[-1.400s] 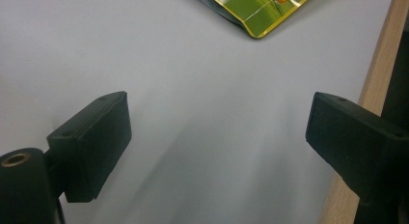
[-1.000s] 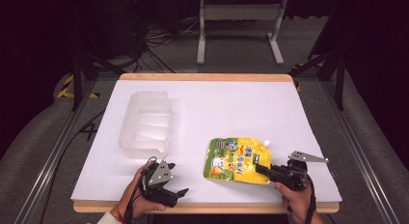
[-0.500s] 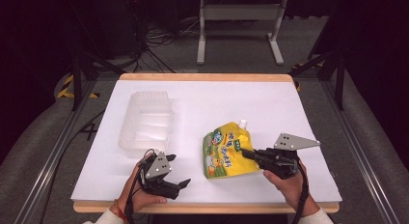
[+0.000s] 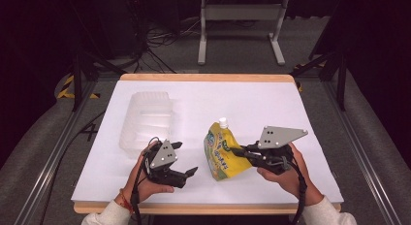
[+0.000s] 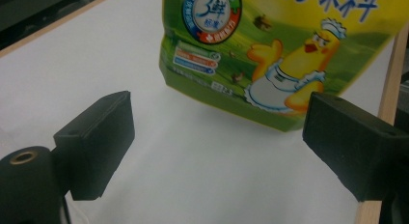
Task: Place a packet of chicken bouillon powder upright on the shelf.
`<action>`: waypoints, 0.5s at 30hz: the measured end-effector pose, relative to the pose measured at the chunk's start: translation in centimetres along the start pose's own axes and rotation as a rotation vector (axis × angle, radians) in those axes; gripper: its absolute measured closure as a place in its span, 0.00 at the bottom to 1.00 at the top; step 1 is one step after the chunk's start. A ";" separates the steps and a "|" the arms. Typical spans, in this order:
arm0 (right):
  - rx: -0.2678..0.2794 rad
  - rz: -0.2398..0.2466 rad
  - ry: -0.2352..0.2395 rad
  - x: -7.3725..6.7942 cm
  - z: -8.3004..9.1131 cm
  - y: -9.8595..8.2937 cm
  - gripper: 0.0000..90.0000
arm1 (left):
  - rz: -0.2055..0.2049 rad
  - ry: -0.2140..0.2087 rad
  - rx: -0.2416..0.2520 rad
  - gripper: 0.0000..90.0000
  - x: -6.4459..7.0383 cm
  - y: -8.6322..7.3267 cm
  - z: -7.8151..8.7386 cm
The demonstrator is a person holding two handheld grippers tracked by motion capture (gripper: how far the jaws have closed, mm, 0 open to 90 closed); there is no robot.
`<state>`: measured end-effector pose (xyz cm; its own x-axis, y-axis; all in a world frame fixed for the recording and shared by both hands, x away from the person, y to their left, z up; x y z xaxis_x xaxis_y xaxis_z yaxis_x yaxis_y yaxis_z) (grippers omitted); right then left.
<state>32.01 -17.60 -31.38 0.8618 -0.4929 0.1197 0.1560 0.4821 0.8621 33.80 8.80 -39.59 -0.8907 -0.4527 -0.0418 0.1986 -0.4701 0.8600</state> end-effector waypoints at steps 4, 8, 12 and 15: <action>-0.022 0.097 0.025 -0.3 0.0 1.2 1.00 | -0.008 -0.005 0.010 0.13 -0.3 0.8 -0.4; -0.045 0.168 0.050 -0.6 -0.2 2.1 1.00 | -0.008 -0.008 0.009 0.13 -1.0 1.4 -0.9; -0.063 0.219 0.076 -1.0 -0.5 2.5 1.00 | -0.008 -0.028 0.011 0.12 -1.4 1.8 -1.3; -0.069 0.245 0.100 -1.2 -0.6 2.8 1.00 | -0.014 -0.039 0.009 0.13 -1.4 1.9 -1.6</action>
<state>31.73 -15.21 -29.43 0.9206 -0.2832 0.2688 -0.0338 0.6281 0.7774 36.03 7.35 -38.70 -0.9087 -0.4160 -0.0341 0.1822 -0.4690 0.8642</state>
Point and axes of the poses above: each handheld gripper's, and its own axes: z roughly backward along the jaws, y roughly out of its top, x roughly to its right, the point moved 3 cm from there along -z, roughly forward along the jaws, and after that the axes turned 4 degrees about -y, right-handed, at the moved point
